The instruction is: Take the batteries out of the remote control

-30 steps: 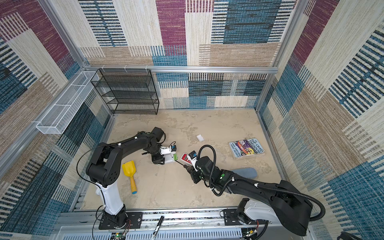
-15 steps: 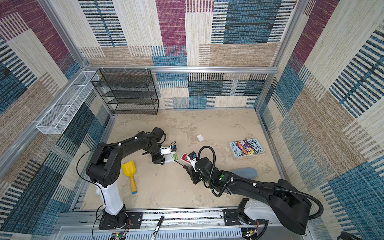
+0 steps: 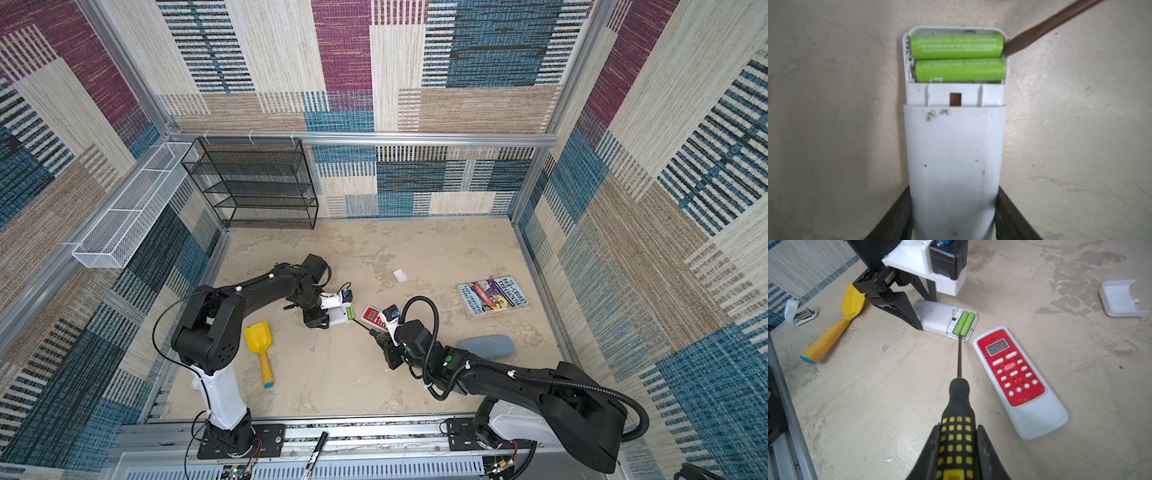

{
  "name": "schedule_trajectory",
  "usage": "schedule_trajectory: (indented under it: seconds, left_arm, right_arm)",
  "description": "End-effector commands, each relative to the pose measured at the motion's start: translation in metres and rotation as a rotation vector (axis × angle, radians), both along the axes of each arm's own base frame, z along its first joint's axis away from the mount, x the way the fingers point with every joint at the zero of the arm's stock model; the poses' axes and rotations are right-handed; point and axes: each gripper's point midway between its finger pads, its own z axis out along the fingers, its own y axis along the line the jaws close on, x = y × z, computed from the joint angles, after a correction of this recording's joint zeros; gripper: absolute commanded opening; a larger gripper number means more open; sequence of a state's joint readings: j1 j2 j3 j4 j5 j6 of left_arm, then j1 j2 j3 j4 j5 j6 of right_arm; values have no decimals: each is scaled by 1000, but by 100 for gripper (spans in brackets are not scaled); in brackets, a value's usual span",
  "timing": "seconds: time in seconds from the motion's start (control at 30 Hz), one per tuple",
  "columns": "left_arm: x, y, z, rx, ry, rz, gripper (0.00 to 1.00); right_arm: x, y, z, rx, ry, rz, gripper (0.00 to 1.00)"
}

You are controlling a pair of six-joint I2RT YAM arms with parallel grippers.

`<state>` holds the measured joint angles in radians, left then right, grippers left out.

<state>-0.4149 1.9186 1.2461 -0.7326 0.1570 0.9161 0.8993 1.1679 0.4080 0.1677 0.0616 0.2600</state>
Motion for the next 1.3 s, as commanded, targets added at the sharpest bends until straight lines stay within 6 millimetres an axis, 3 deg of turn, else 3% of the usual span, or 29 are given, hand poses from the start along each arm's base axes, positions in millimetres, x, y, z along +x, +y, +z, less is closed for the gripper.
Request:
schedule_trajectory:
  seconds: [0.0, 0.33, 0.8, 1.07, 1.27]
  left_arm:
    - [-23, 11, -14, 50, 102, -8, 52]
    - [-21, 13, -14, 64, 95, -8, 52]
    - [-20, 13, -14, 72, 89, -12, 52]
    - [-21, 13, -14, 69, 90, -17, 52]
    - [-22, 12, -15, 69, 93, -23, 52]
  right_arm:
    - [9, 2, 15, 21, -61, -17, 0]
    - [0, 5, 20, 6, -50, 43, 0]
    - [-2, 14, 11, -10, -21, 85, 0]
    - [8, 10, 4, -23, -25, 21, 0]
    - [15, 3, 12, 25, -76, -48, 0]
